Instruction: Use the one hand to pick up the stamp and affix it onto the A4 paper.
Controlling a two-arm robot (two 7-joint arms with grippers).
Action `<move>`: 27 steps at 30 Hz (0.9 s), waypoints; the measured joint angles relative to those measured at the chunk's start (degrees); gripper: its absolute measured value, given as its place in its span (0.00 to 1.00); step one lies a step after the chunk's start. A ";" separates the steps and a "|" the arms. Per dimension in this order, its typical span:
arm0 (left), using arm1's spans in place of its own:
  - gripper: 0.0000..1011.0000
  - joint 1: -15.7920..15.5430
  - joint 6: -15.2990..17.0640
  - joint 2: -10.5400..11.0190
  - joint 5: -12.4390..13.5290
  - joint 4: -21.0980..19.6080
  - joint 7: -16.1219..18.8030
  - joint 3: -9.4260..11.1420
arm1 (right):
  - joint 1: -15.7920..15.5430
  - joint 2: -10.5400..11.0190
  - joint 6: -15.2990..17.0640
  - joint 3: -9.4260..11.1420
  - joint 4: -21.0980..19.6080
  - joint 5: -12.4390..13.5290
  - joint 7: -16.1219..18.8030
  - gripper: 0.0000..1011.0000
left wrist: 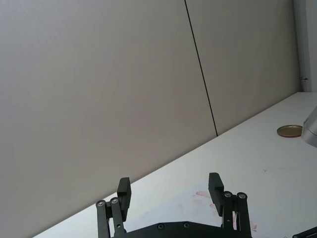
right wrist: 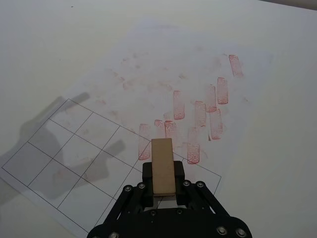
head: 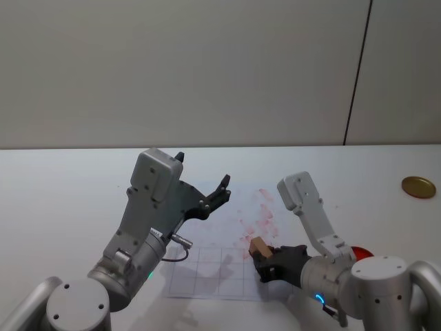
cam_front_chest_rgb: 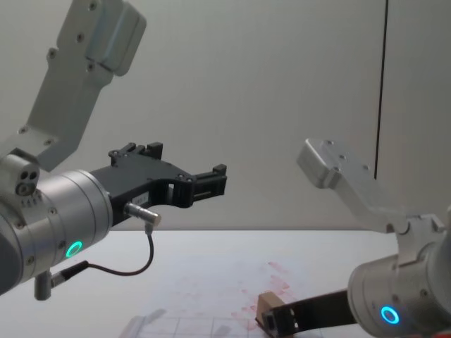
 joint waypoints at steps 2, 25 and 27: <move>0.98 0.00 0.00 0.00 0.00 0.00 0.00 0.00 | -0.10 0.03 0.00 0.07 -0.19 0.00 0.00 0.22; 0.98 0.00 0.00 0.00 0.00 0.00 0.00 0.00 | -1.54 1.76 -7.81 2.78 -8.20 0.10 -6.28 0.22; 0.98 0.00 0.00 0.00 0.00 0.00 0.00 0.00 | -2.06 2.23 -8.53 3.35 -9.37 0.33 -7.38 0.22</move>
